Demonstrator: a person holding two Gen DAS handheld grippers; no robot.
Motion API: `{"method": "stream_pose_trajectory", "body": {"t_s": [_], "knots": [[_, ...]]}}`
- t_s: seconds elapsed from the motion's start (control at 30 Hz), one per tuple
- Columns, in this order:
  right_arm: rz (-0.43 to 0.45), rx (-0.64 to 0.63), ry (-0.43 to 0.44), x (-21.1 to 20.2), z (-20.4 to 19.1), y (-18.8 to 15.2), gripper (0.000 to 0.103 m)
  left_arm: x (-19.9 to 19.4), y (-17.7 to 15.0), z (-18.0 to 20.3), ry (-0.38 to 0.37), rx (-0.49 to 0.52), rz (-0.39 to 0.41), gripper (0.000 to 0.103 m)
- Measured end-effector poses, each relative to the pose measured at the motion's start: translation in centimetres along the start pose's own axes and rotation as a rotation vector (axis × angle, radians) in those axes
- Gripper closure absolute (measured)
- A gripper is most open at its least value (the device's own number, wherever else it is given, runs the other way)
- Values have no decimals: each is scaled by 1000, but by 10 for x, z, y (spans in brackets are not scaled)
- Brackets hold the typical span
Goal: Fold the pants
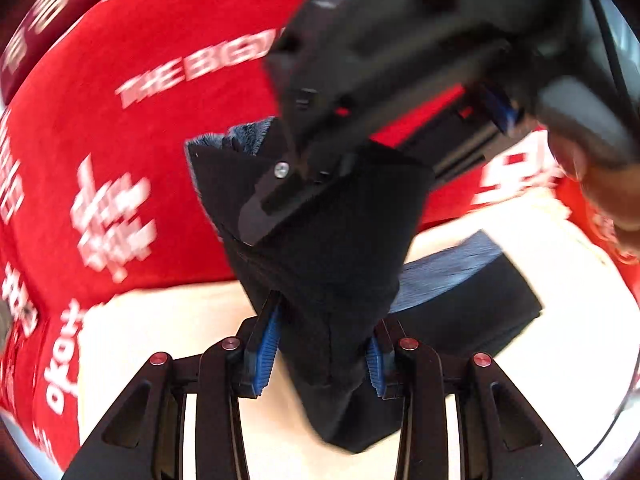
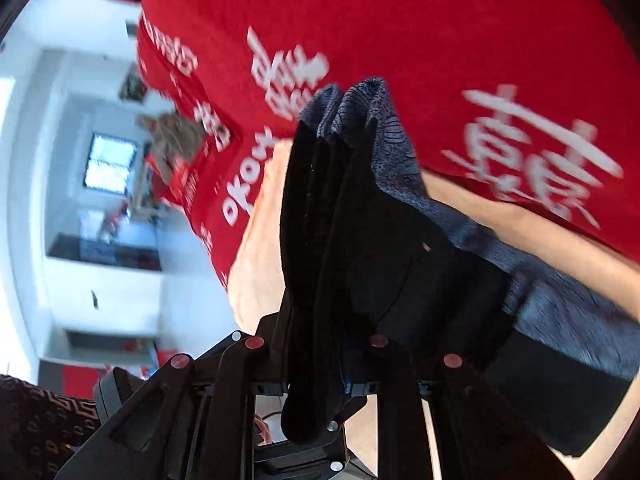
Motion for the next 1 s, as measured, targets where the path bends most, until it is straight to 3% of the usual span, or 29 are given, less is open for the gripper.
{"method": "stream_pose_trajectory", "body": {"t_s": [0.1, 0.2, 0.4, 0.47, 0.53, 0.63, 0.77, 0.8, 0.9, 0.93, 1.0], "knots": [[65, 97, 32, -41, 57, -30, 80, 19, 9, 54, -44, 85, -27, 65], [100, 181, 38, -56, 110, -61, 80, 47, 6, 101, -77, 153, -68, 65], [78, 381, 11, -15, 224, -113, 80, 130, -39, 161, -107, 208, -238, 65], [61, 421, 4, 6, 241, -122, 80, 144, -51, 167, -83, 242, -273, 58], [53, 447, -5, 17, 255, -128, 80, 144, -57, 169, -81, 265, -278, 55], [58, 480, -1, 26, 258, -132, 79, 129, -62, 167, -145, 257, -298, 52], [55, 450, -89, 15, 261, -136, 76, 93, -58, 143, -228, 162, -317, 51], [56, 446, -110, 12, 260, -137, 76, 86, -56, 134, -219, 142, -314, 51], [67, 454, -204, -6, 260, -146, 59, 72, -47, 91, -138, 55, -294, 24], [74, 452, -223, -11, 258, -153, 50, 70, -45, 76, -116, 13, -287, 24], [97, 446, -241, -23, 256, -162, 50, 76, -45, 42, -78, -62, -296, 24]]}}
Point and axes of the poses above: each gripper's, at about its wrist camera, not at the fingertips, and x roughly the way its jaws point, z to its right, y to its top, the point moved 8 cm from there along x, roughly the way its jaws point, and after that the axes turned 12 degrees about -y, right-handed, at the moved point
